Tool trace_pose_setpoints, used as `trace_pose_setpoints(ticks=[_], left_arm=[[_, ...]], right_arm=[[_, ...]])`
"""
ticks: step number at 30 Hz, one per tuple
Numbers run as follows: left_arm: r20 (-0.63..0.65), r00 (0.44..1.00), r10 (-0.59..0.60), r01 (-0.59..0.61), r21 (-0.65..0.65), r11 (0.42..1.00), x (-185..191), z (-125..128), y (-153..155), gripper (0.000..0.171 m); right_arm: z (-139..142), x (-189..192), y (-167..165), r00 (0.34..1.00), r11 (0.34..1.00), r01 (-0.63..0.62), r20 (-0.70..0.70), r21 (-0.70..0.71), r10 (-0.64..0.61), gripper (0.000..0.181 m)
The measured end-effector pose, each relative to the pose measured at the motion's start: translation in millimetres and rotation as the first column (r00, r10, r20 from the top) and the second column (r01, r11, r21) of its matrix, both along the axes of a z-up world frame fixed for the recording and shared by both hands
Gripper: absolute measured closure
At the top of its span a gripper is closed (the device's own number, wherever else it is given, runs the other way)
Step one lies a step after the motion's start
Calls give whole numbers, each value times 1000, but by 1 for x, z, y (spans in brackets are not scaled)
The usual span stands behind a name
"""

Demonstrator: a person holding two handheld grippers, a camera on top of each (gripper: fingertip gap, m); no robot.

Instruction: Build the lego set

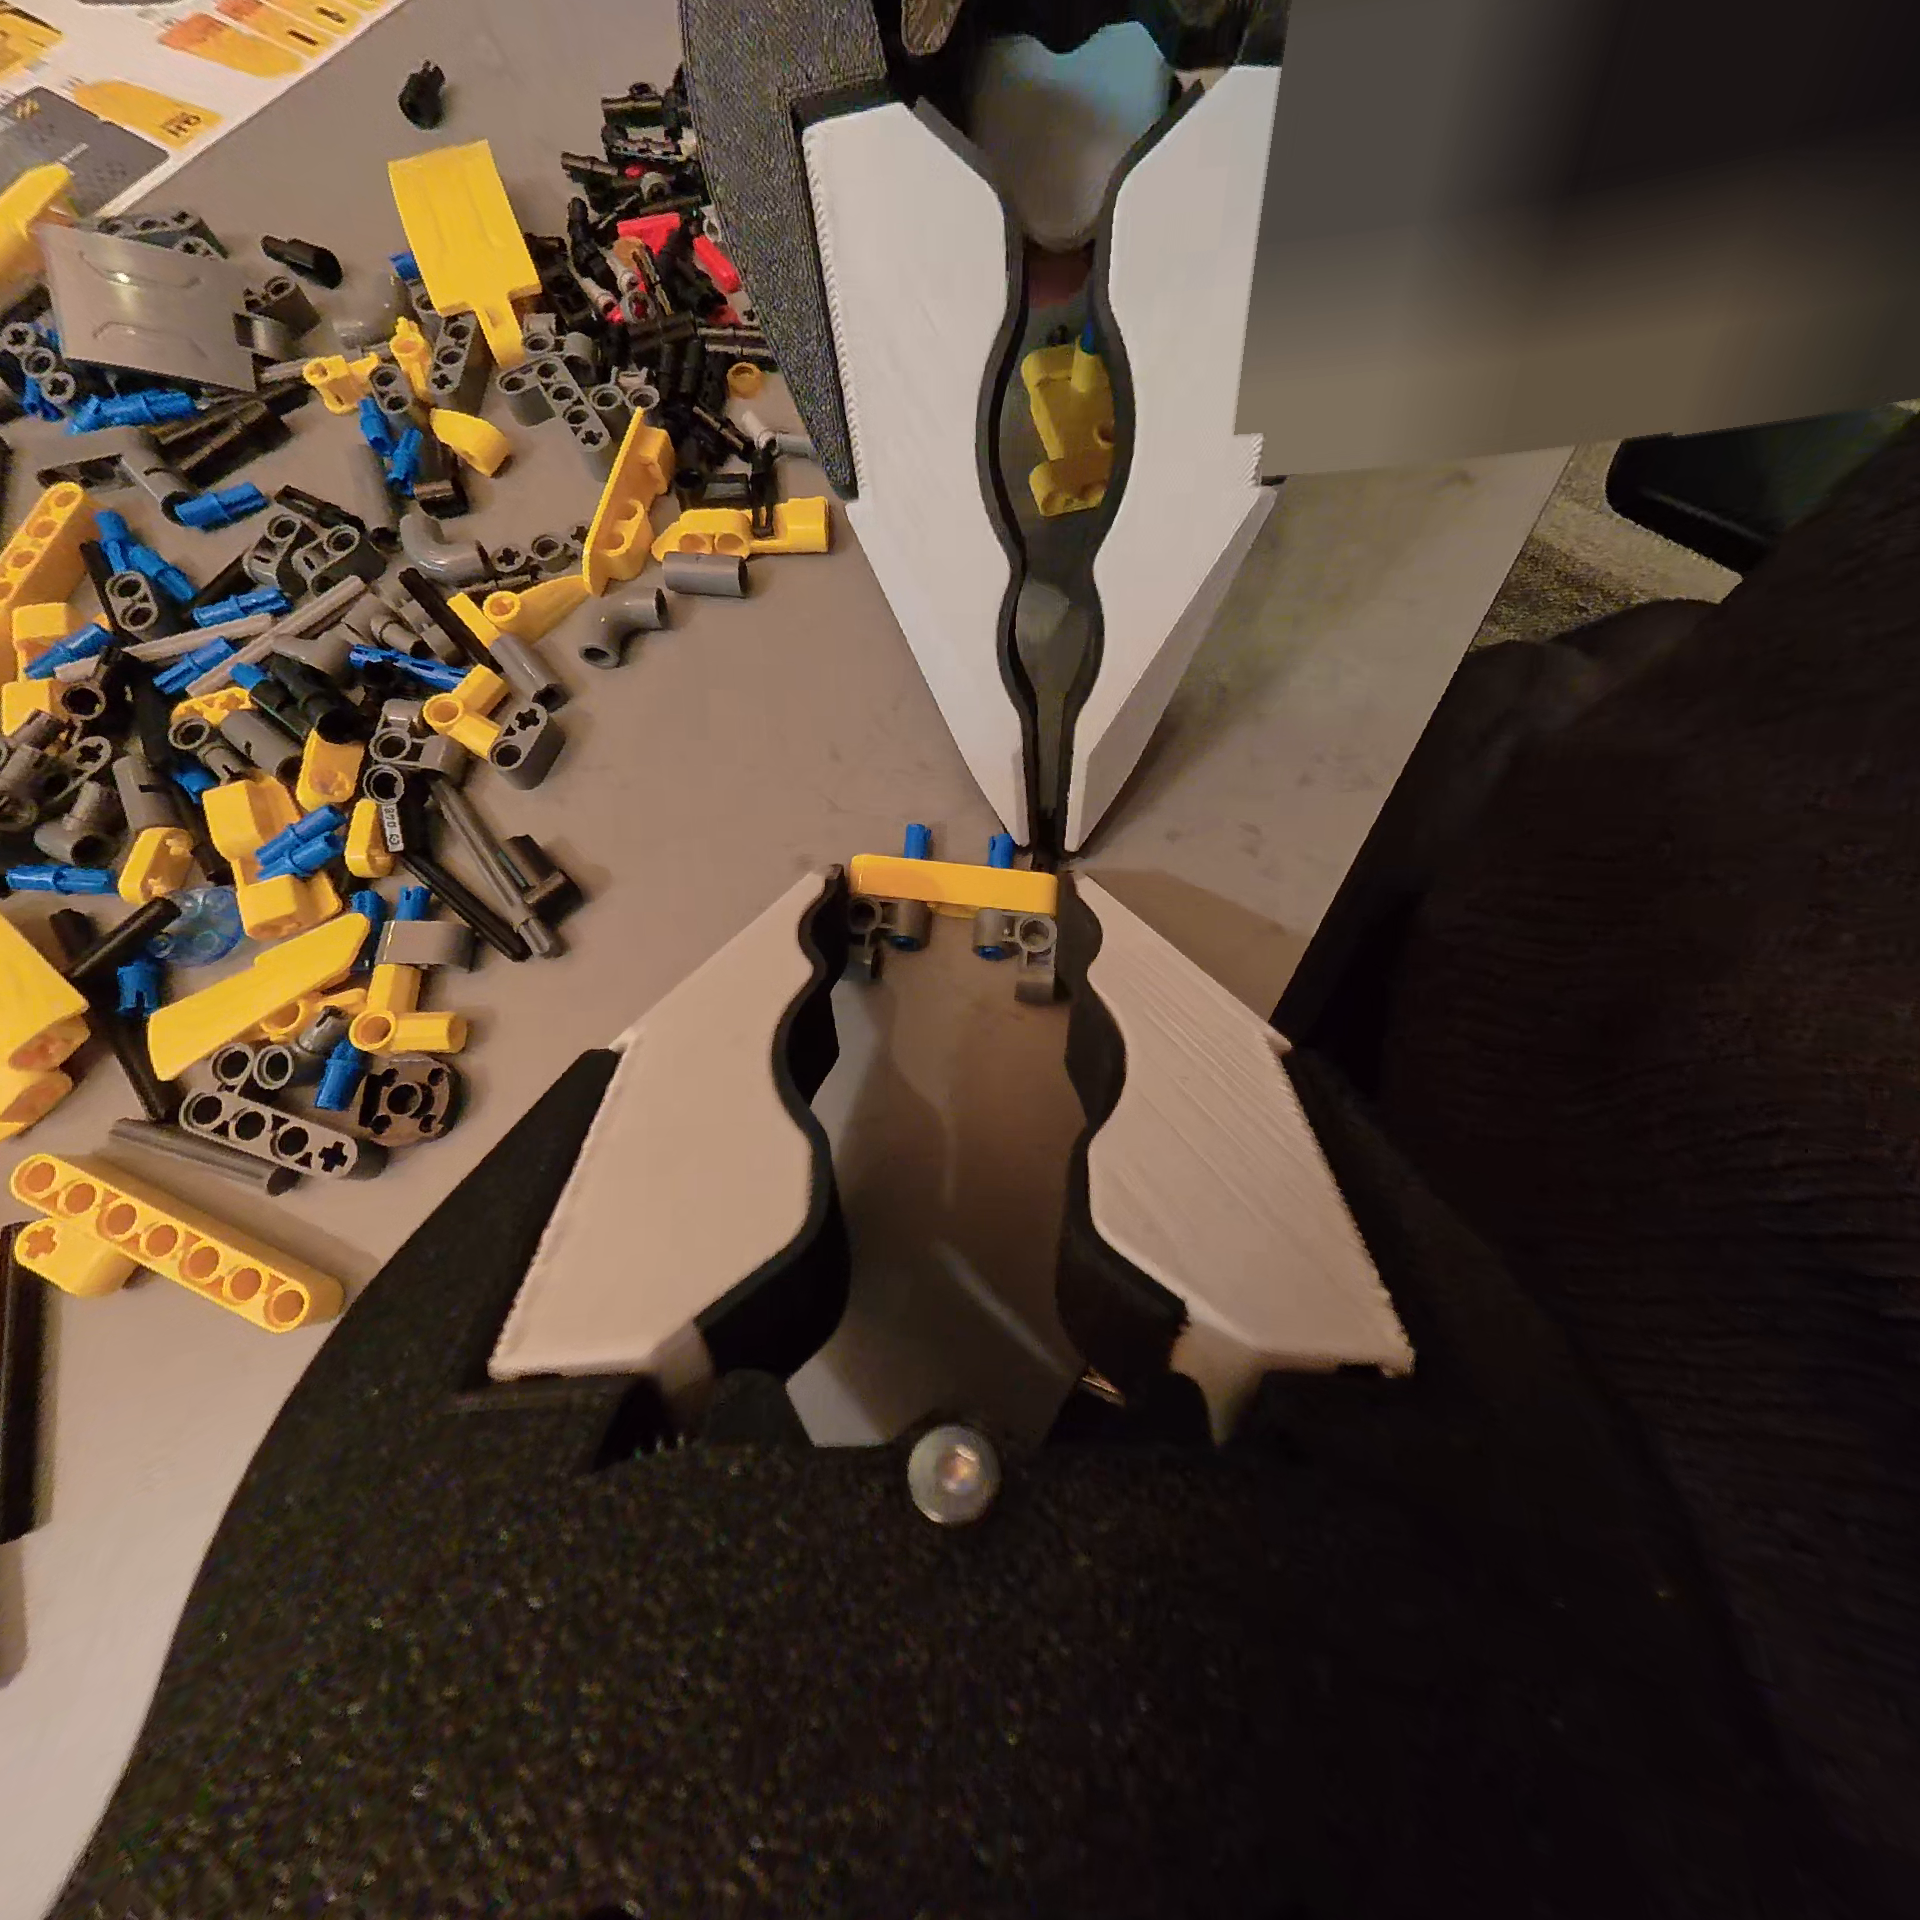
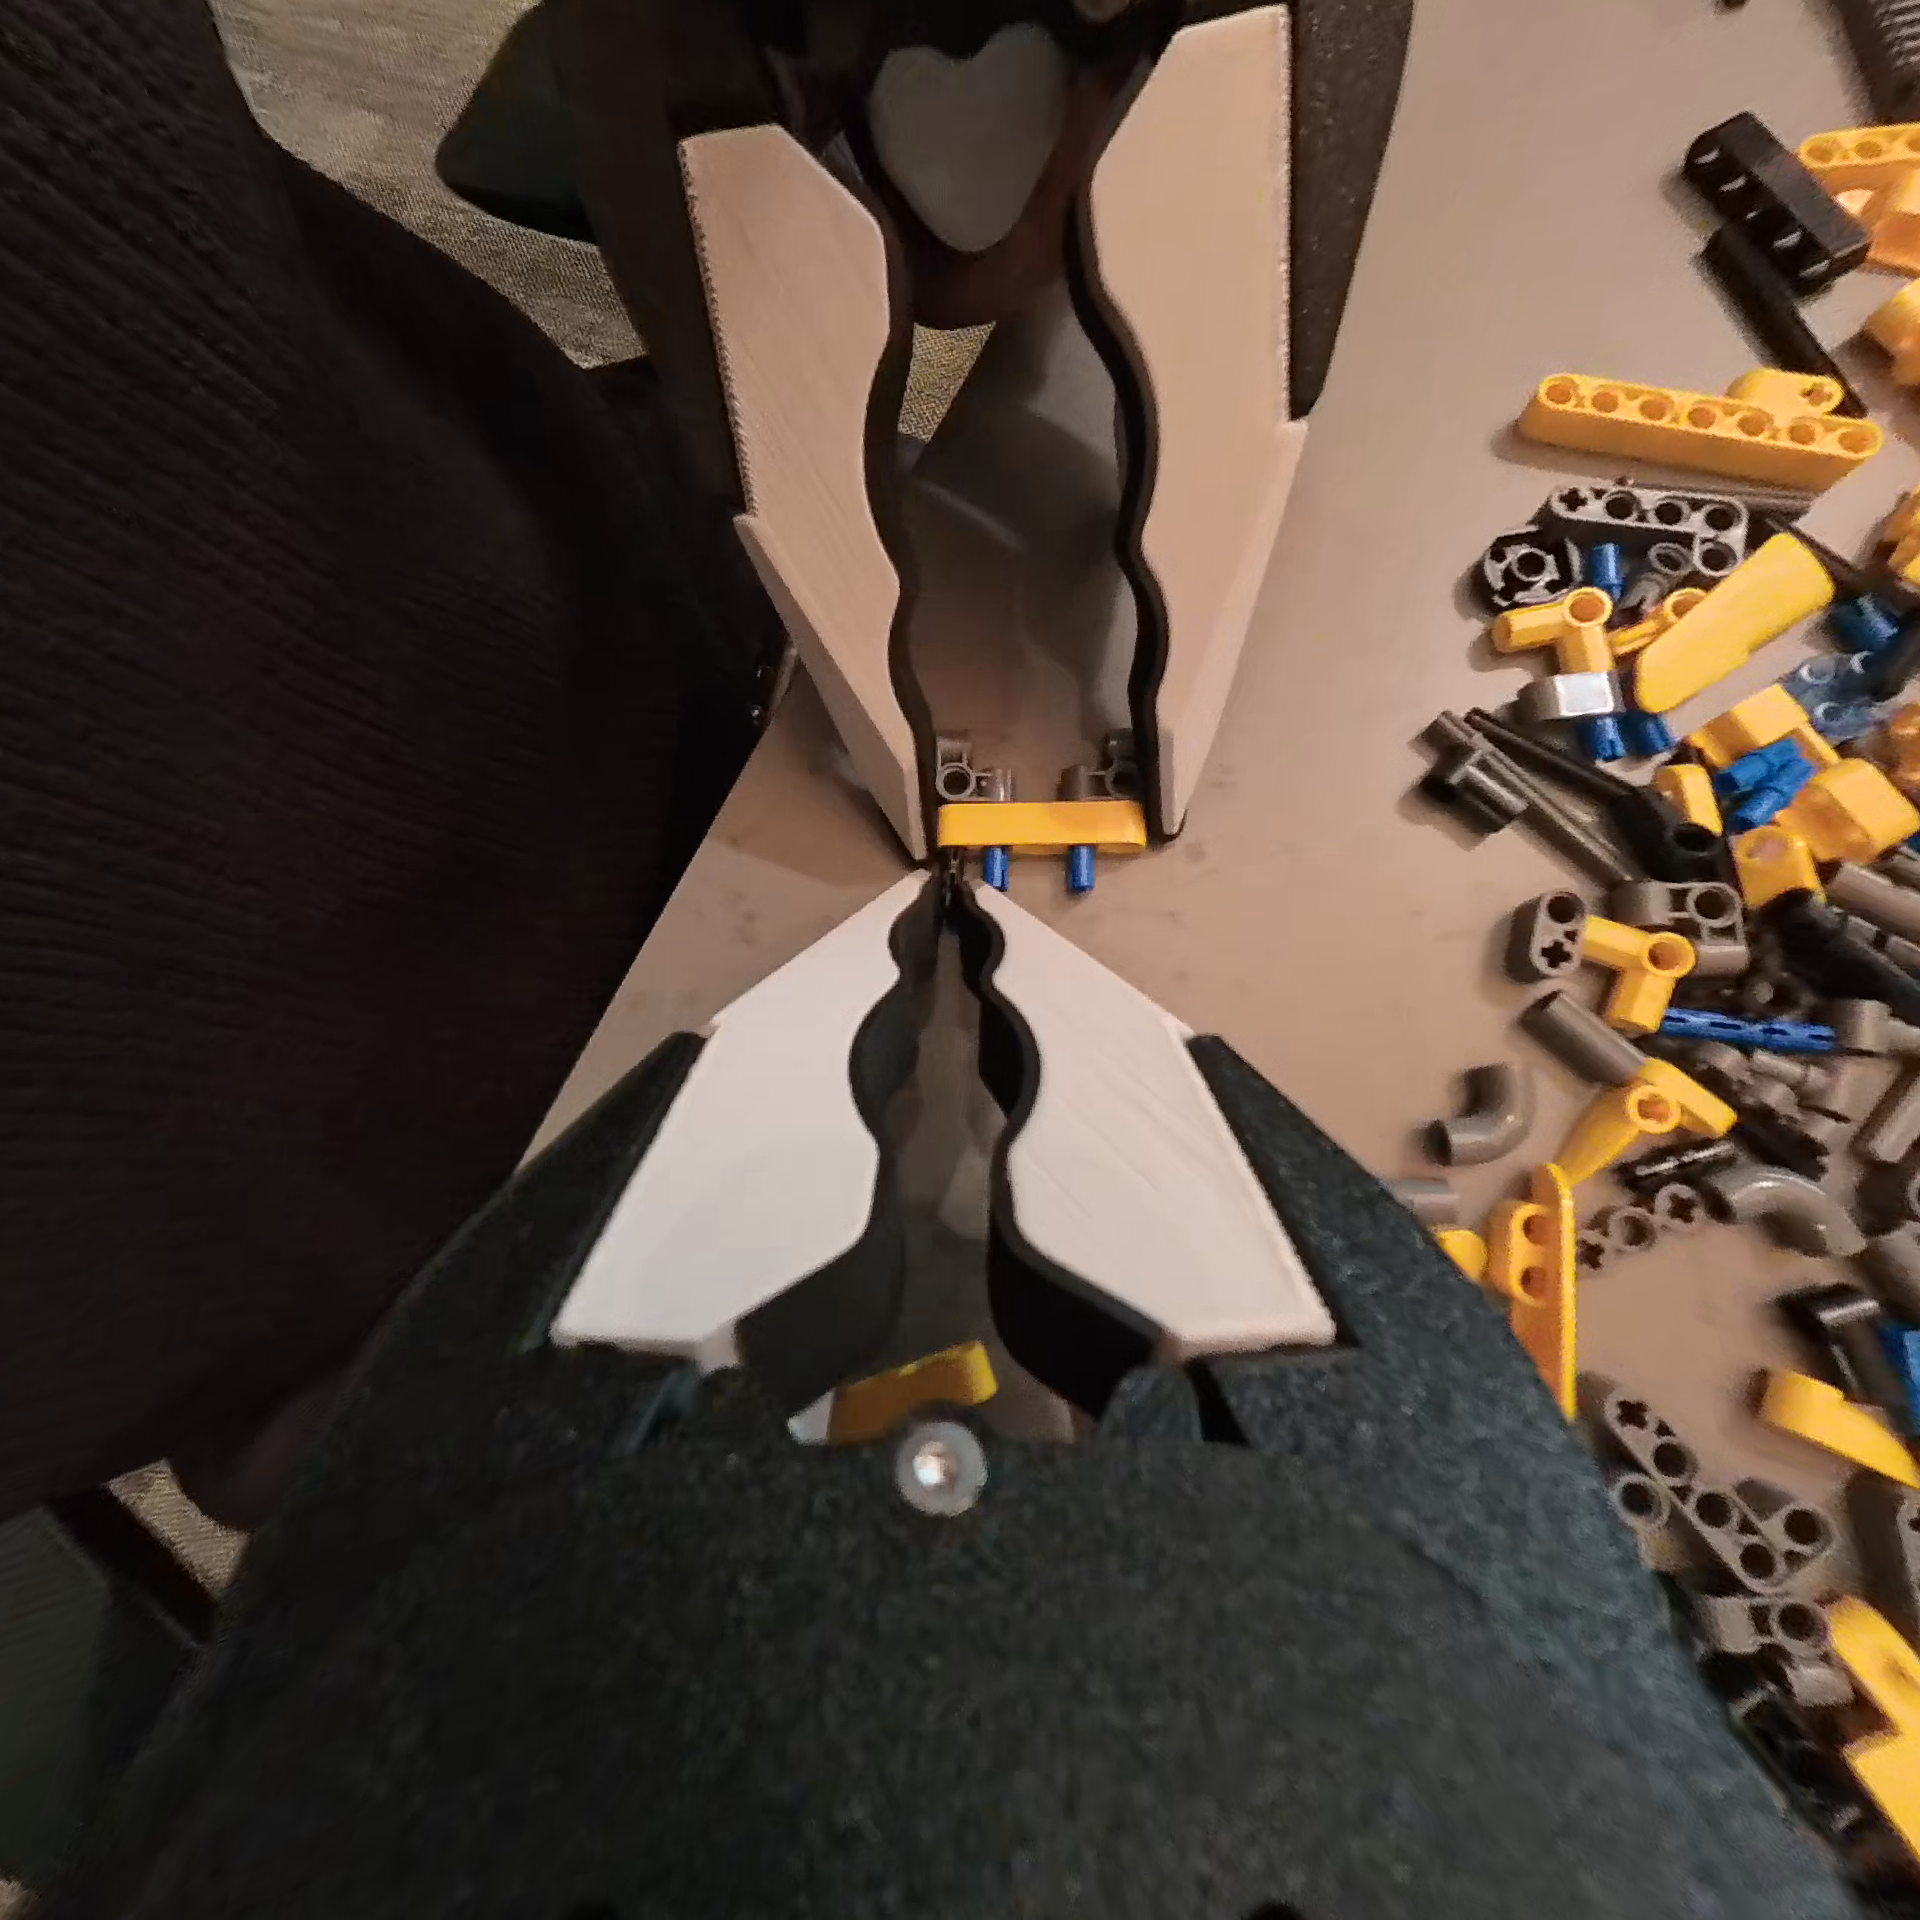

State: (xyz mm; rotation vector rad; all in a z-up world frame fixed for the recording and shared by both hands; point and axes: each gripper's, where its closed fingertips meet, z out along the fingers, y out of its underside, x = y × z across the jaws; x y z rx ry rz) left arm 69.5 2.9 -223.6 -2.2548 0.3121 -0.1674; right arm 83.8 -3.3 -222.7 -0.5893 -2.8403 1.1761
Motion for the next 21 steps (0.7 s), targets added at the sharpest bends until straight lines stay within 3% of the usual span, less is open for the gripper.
trace_pose_setpoints(ticks=[4, 11, 21], left_arm=[[-17, 1000, -12, 12, -7, 1000, 0, 0, 0, 131], [-19, 1000, -17, 17, -10, 1000, 0, 0, 0, 131], [-19, 1000, -19, 19, -6, 1000, 0, 0, 0, 131]], right_arm=[[0, 1, 2, 1000, 1000, 21, -3, -13, -21, 178], [0, -2, 9, 989, 998, 25, -148, 61, -16, 165], [0, 1, 15, 986, 999, 3, -166, 50, 5, 163]])
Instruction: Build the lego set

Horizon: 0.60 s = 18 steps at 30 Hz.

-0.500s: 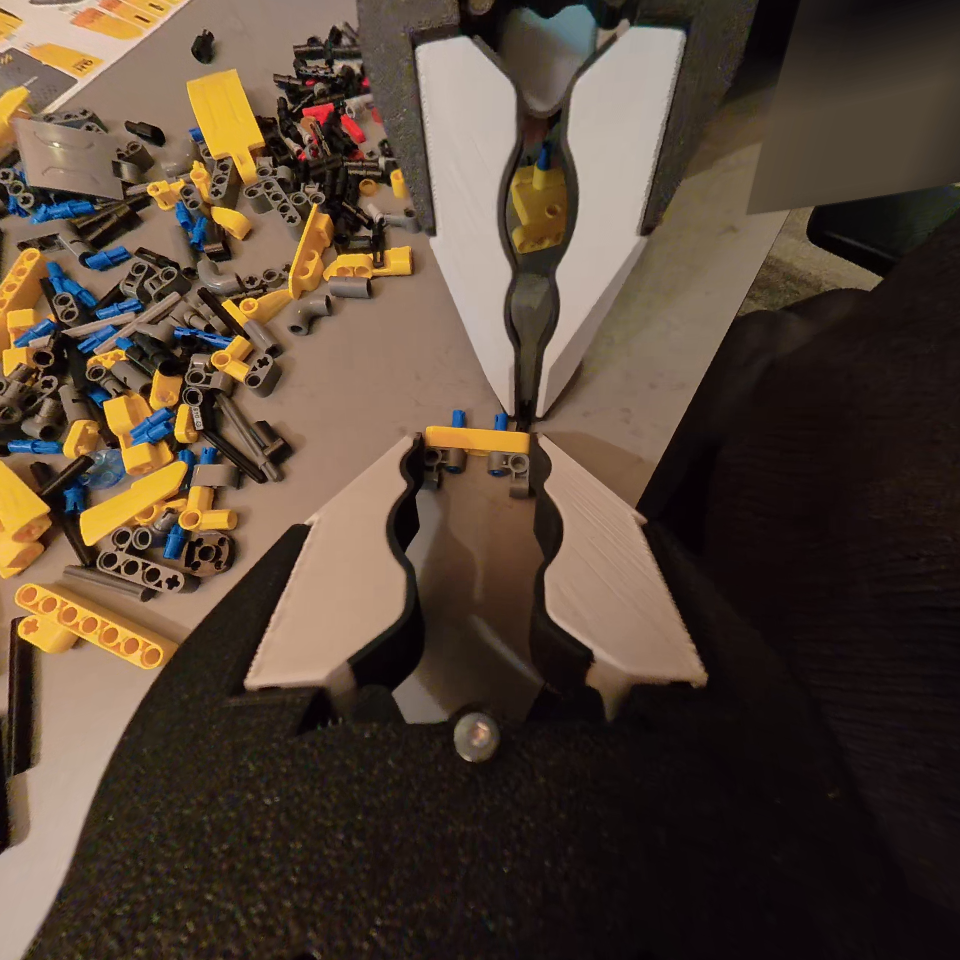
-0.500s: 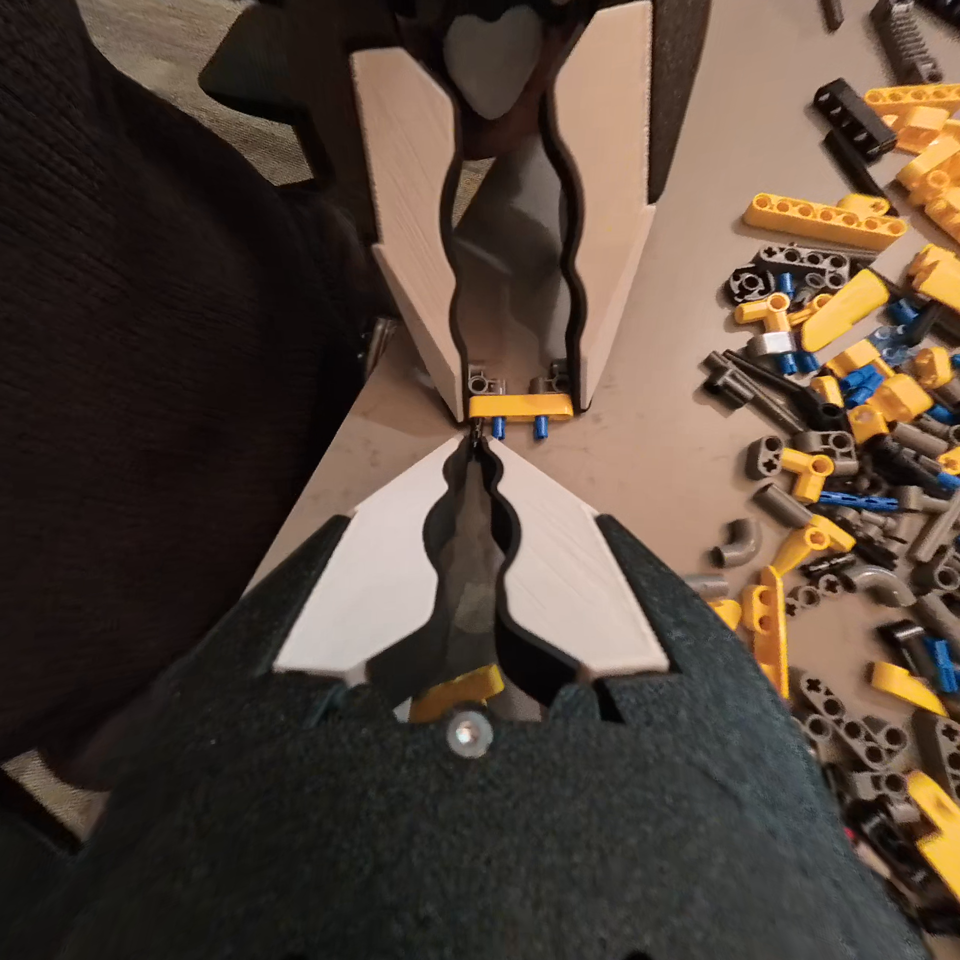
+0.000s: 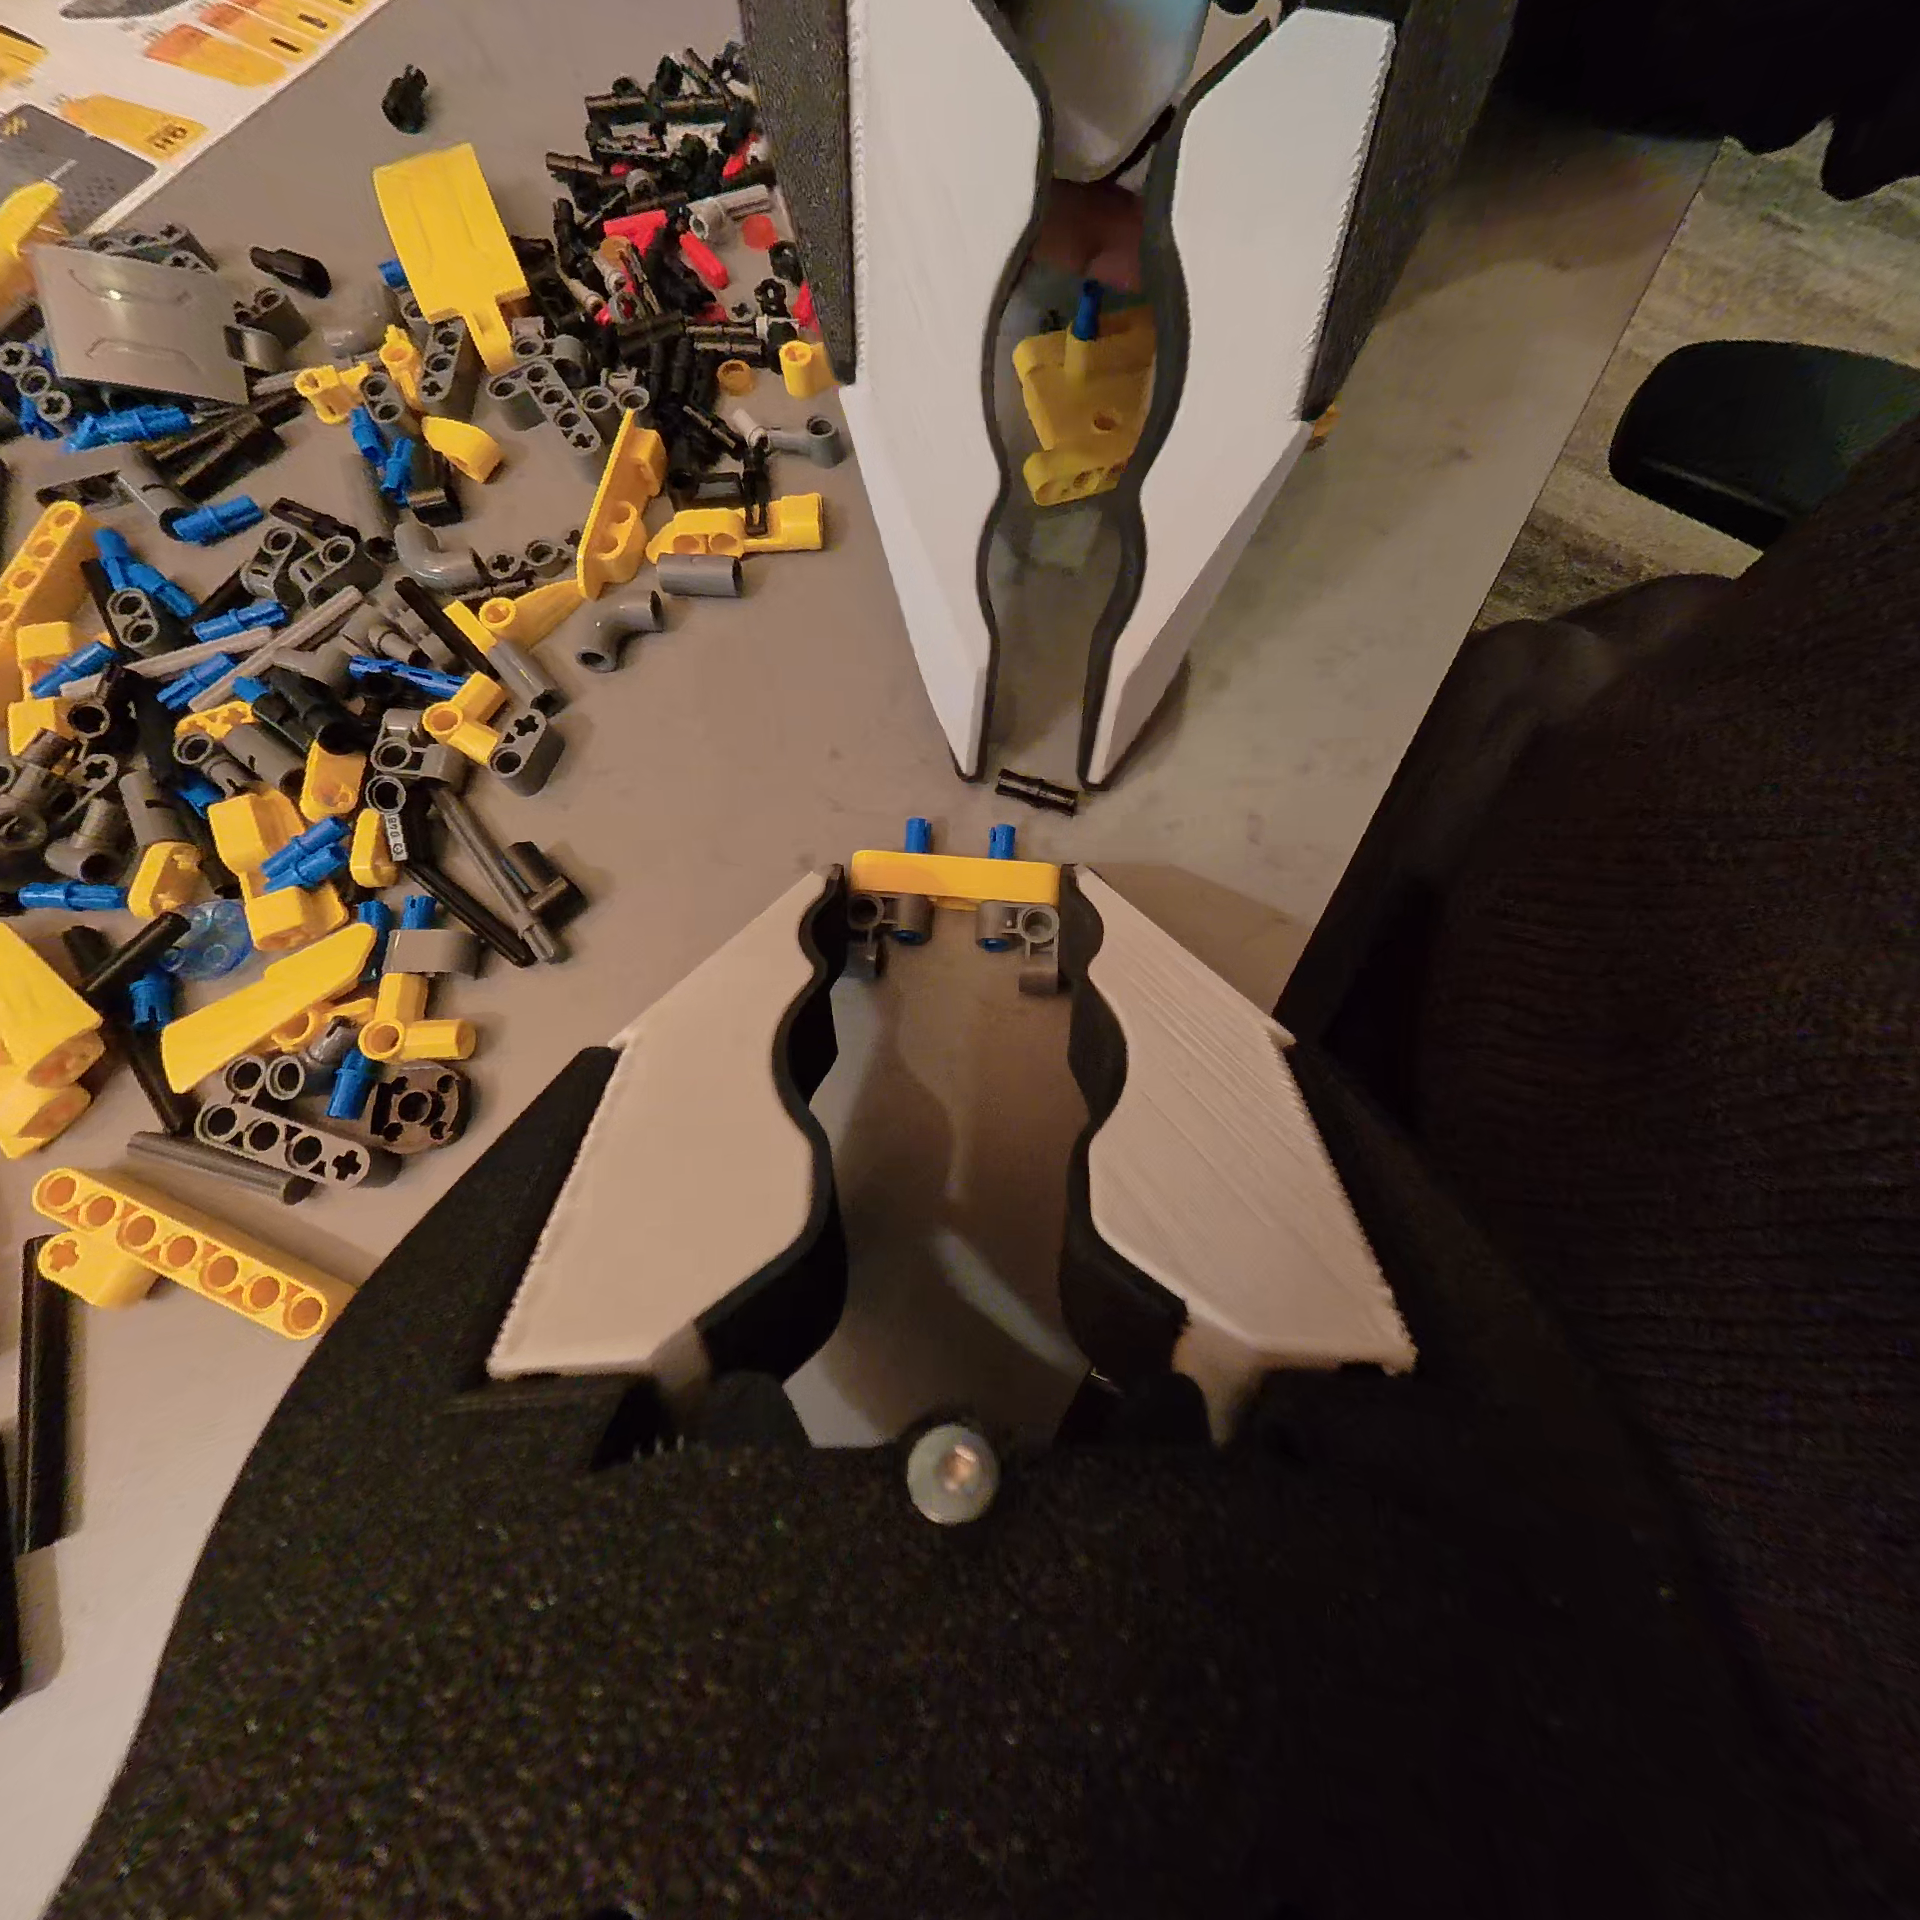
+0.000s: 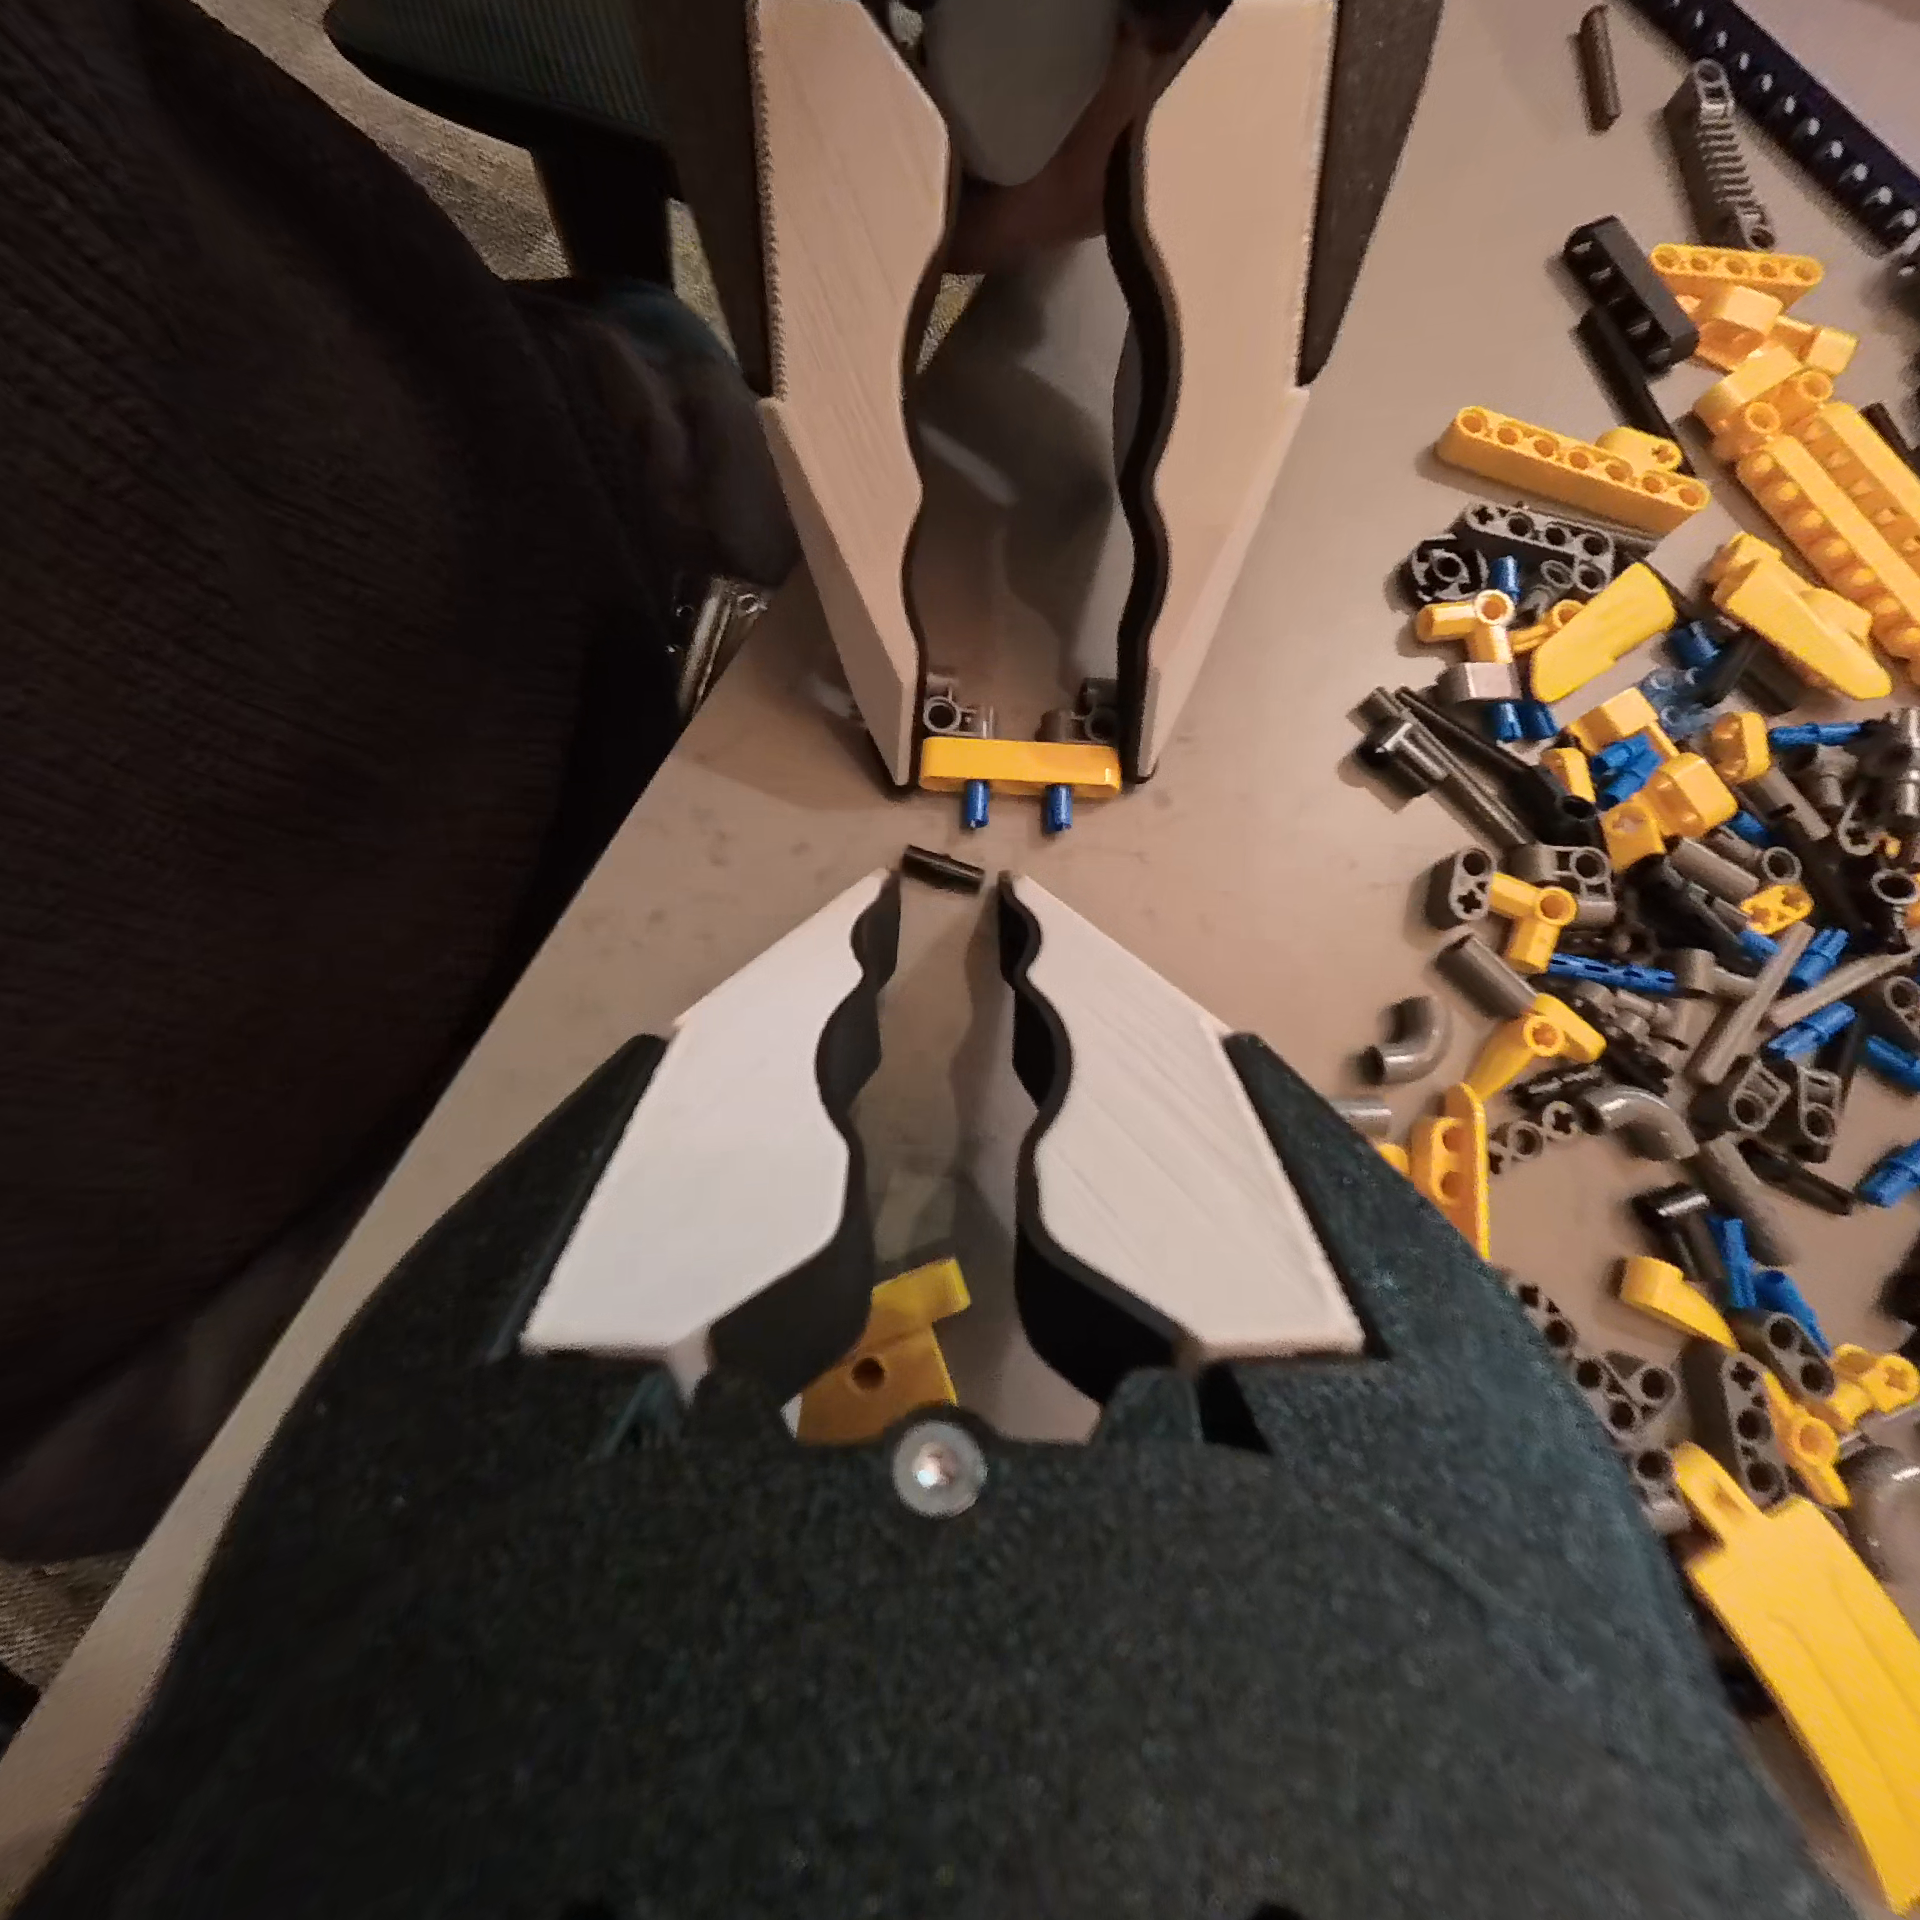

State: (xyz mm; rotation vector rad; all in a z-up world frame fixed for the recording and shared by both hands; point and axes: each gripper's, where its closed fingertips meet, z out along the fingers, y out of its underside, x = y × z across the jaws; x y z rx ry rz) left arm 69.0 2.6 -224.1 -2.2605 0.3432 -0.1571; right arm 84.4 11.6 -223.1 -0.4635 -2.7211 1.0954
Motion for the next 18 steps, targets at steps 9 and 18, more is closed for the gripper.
trace_pose_setpoints(ticks=[9, 18], left_arm=[[-3, 1000, 1, -1, 1, 1000, 0, 0, 0, 131], [-3, 1000, 1, -1, 5, 1000, 0, 0, 0, 131]], right_arm=[[0, 8, -3, 999, 999, -29, 41, 14, 29, 161], [2, 11, -2, 998, 999, -44, 49, -6, 45, 165]])
